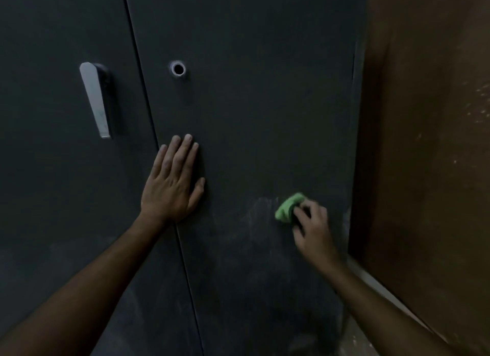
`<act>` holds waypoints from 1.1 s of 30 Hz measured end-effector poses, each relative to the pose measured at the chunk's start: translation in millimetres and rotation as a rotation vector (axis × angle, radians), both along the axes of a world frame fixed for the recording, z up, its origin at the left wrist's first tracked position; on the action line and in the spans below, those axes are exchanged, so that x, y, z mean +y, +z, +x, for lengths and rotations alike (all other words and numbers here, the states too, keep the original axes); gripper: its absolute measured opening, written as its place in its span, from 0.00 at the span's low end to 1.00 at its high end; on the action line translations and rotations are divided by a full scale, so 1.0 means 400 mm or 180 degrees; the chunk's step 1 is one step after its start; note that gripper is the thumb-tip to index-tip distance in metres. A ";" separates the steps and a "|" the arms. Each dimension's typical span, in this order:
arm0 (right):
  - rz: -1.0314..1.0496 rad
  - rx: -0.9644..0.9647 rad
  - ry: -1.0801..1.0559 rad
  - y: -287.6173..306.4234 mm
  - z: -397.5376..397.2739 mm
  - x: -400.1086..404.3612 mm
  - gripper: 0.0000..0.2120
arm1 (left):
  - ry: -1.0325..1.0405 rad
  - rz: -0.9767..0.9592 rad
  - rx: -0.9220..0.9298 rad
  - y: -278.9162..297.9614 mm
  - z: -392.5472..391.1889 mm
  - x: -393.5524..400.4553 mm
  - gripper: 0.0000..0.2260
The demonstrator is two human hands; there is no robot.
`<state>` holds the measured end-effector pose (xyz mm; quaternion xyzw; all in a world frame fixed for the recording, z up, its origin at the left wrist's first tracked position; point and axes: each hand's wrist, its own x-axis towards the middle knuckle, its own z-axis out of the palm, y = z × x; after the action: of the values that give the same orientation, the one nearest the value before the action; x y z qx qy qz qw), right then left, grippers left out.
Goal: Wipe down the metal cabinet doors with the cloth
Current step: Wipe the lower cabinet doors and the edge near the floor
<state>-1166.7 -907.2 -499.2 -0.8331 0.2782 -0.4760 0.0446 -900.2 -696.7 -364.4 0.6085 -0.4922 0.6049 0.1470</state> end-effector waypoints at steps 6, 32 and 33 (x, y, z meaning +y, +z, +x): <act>0.0631 -0.0957 -0.0768 0.128 -0.032 -0.102 0.16 | 0.0002 0.0024 0.0023 -0.002 0.006 -0.002 0.34; -0.0423 -0.0793 0.0252 0.136 0.166 0.166 0.19 | -0.0660 0.0162 0.0882 -0.146 -0.075 0.085 0.26; -0.0687 -0.0413 0.0525 0.098 0.165 0.195 0.19 | -0.0661 0.0170 0.0934 -0.148 -0.075 0.092 0.26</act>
<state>-1100.7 -829.4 -460.0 -0.8206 0.1525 -0.5507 0.0117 -930.1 -660.1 -423.8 0.6398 -0.5415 0.4780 0.2627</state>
